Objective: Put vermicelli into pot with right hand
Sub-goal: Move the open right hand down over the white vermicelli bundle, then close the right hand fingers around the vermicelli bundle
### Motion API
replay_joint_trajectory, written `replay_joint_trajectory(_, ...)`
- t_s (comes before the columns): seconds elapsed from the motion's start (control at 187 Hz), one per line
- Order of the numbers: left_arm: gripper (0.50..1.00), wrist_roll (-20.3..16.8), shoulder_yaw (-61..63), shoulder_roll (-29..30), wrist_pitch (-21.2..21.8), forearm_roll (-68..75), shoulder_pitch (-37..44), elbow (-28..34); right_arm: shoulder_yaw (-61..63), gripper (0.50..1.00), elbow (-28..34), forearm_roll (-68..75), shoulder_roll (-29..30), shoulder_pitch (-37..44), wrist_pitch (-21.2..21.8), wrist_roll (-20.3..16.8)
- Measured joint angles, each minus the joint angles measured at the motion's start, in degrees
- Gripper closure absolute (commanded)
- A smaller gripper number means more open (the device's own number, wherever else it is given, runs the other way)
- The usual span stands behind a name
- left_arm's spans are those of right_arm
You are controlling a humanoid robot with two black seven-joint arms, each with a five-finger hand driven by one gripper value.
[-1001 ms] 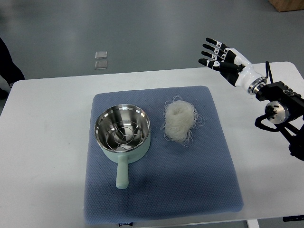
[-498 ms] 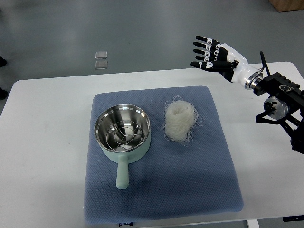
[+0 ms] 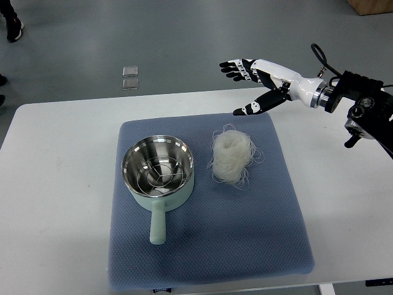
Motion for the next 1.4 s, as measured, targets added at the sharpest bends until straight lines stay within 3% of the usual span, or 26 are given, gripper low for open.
replay_joint_trajectory(0.284,0.5,0.0,-0.2,0.0,0.0,0.0,-0.1,-0.1,-10.5,0.585,4.6,-14.6,-1.3,5.4,-0.8,5.2)
replay_joint_trajectory(0.471,0.5,0.0,-0.2,0.0,0.0,0.0,-0.1,-0.1,-16.8,0.585,4.7,-26.7,-1.2,8.3,-4.0,8.1)
replay_joint_trajectory(1.402,0.5,0.0,-0.2,0.0,0.0,0.0,-0.1,-0.2,-27.0,0.587,-2.4,-41.4,-0.4,10.4,-12.1,9.3)
